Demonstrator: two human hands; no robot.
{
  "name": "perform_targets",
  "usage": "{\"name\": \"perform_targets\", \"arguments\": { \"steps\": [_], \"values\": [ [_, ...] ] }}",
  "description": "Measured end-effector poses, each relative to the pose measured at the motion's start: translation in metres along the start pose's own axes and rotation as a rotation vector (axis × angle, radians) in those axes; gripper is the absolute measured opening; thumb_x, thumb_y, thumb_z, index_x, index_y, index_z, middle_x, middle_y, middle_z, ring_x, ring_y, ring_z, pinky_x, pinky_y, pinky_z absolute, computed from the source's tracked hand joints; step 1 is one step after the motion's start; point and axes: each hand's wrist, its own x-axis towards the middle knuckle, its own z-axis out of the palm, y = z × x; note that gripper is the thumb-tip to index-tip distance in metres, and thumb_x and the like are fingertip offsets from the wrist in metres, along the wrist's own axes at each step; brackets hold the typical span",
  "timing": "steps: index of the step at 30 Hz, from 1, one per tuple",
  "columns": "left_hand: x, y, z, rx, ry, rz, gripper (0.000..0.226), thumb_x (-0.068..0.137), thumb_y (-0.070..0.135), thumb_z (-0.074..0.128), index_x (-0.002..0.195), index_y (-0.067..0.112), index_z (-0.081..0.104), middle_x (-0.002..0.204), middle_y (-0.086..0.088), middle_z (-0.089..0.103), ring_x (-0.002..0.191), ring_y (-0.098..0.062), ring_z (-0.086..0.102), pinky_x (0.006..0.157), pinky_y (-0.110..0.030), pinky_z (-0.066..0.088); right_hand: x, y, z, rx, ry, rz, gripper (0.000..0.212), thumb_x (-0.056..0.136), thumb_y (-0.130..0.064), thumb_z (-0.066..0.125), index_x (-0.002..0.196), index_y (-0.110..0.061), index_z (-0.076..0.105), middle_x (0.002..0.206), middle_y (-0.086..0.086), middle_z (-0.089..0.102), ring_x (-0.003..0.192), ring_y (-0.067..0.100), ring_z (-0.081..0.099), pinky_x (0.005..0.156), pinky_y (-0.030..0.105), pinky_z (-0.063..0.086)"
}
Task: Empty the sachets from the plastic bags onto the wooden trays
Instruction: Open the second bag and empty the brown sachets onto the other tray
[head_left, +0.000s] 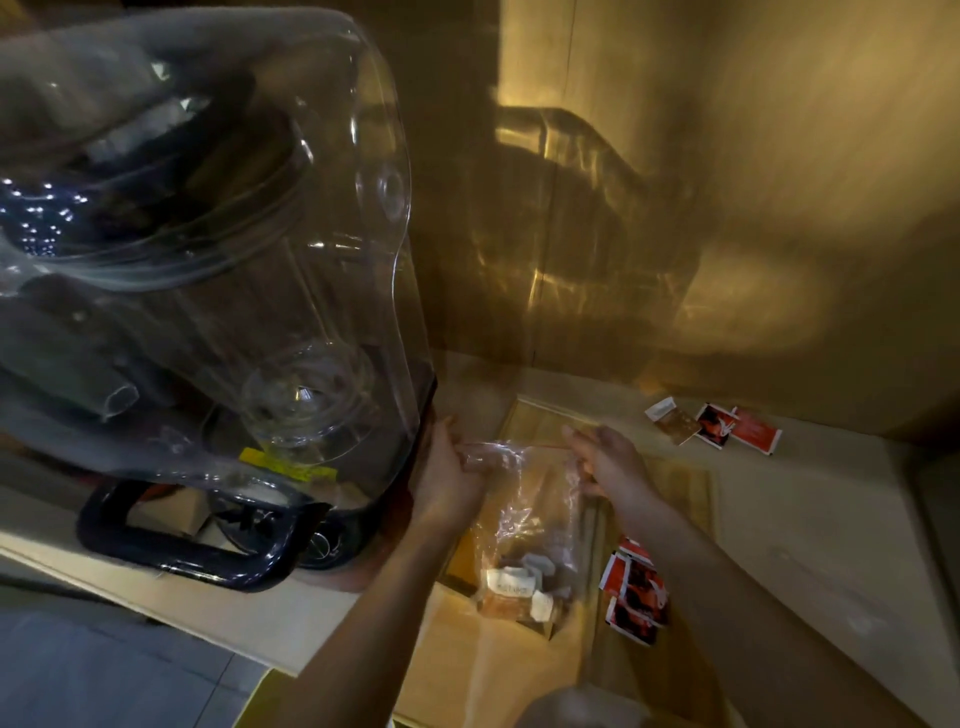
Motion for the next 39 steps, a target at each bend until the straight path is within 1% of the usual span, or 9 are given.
{"name": "perform_targets", "arguments": {
  "steps": [4, 13, 17, 20, 24, 28, 32, 35, 39],
  "values": [
    [-0.020, -0.027, 0.013, 0.093, -0.099, 0.118, 0.080, 0.083, 0.033, 0.065, 0.147, 0.016, 0.020, 0.151, -0.008, 0.033, 0.139, -0.024, 0.033, 0.106, -0.029, 0.030, -0.004, 0.027, 0.005, -0.168, -0.075, -0.102, 0.078, 0.079, -0.040, 0.067, 0.142, -0.023, 0.024, 0.144, 0.005, 0.039, 0.116, 0.016, 0.045, 0.088, 0.033, 0.039],
    [-0.050, -0.102, 0.028, 0.605, -0.348, 0.330, 0.113, 0.070, 0.064, 0.061, 0.140, 0.023, -0.017, 0.156, 0.000, -0.016, 0.147, -0.017, -0.013, 0.120, -0.029, 0.000, -0.032, 0.083, 0.011, -0.956, -0.373, -0.230, 0.095, 0.079, -0.052, 0.060, 0.147, -0.015, 0.006, 0.159, 0.008, -0.002, 0.145, 0.021, 0.006, 0.118, 0.033, 0.014],
    [-0.049, -0.107, 0.023, 0.579, -0.285, 0.342, 0.091, 0.083, 0.051, 0.056, 0.144, 0.028, -0.007, 0.160, -0.003, -0.004, 0.148, -0.017, -0.002, 0.118, -0.024, 0.010, -0.047, 0.101, 0.010, -1.190, -0.360, -0.245, 0.088, 0.083, -0.038, 0.059, 0.147, -0.015, 0.002, 0.157, 0.008, -0.016, 0.145, 0.027, 0.001, 0.117, 0.036, 0.012],
    [-0.050, -0.106, 0.021, 0.585, -0.249, 0.300, 0.081, 0.086, 0.041, 0.055, 0.149, 0.029, 0.005, 0.159, -0.003, 0.011, 0.145, -0.019, 0.019, 0.114, -0.027, 0.026, -0.055, 0.106, 0.012, -1.275, -0.192, -0.313, 0.067, 0.089, -0.029, 0.051, 0.144, -0.017, 0.015, 0.156, 0.012, 0.011, 0.137, 0.030, 0.027, 0.111, 0.037, 0.027],
    [-0.054, -0.102, 0.021, 0.392, -0.200, 0.276, 0.065, 0.087, 0.020, 0.058, 0.144, 0.024, 0.028, 0.146, 0.001, 0.041, 0.129, -0.018, 0.048, 0.103, -0.034, 0.044, -0.056, 0.100, 0.014, -1.228, -0.061, -0.330, 0.047, 0.094, -0.020, 0.040, 0.139, -0.022, 0.030, 0.124, 0.007, 0.058, 0.104, 0.023, 0.060, 0.085, 0.034, 0.049],
    [-0.052, -0.095, 0.020, 0.223, -0.099, 0.043, 0.031, 0.081, 0.013, 0.061, 0.106, 0.022, 0.045, 0.097, -0.006, 0.070, 0.091, -0.027, 0.067, 0.078, -0.042, 0.053, -0.054, 0.097, 0.009, -1.120, -0.075, -0.243, 0.050, 0.092, -0.012, 0.043, 0.138, -0.025, 0.031, 0.113, 0.007, 0.067, 0.102, 0.023, 0.063, 0.085, 0.035, 0.051],
    [-0.041, -0.087, 0.017, 0.185, -0.103, 0.024, 0.034, 0.078, 0.000, 0.062, 0.064, 0.029, 0.054, 0.066, 0.009, 0.062, 0.068, -0.015, 0.064, 0.060, -0.015, 0.050, -0.055, 0.088, 0.004, -0.737, -0.032, -0.174, 0.028, 0.088, -0.009, 0.053, 0.113, -0.021, 0.050, 0.098, 0.005, 0.069, 0.087, 0.020, 0.064, 0.077, 0.038, 0.054],
    [-0.035, -0.076, 0.015, 0.152, -0.057, 0.032, 0.032, 0.081, 0.004, 0.062, 0.061, 0.028, 0.057, 0.063, 0.013, 0.060, 0.064, 0.002, 0.056, 0.056, -0.006, 0.040, -0.051, 0.080, 0.002, -0.546, 0.012, -0.135, 0.013, 0.085, -0.004, 0.057, 0.092, -0.015, 0.058, 0.090, 0.008, 0.068, 0.085, 0.024, 0.064, 0.076, 0.038, 0.053],
    [-0.035, -0.061, 0.018, 0.053, -0.027, 0.005, 0.016, 0.092, 0.015, 0.052, 0.076, 0.016, 0.056, 0.075, -0.004, 0.063, 0.076, -0.025, 0.062, 0.072, -0.041, 0.056, -0.047, 0.070, 0.002, -0.443, 0.069, -0.105, 0.028, 0.081, 0.001, 0.055, 0.065, -0.021, 0.062, 0.076, 0.004, 0.067, 0.076, 0.024, 0.063, 0.074, 0.039, 0.052]
  ]
}}
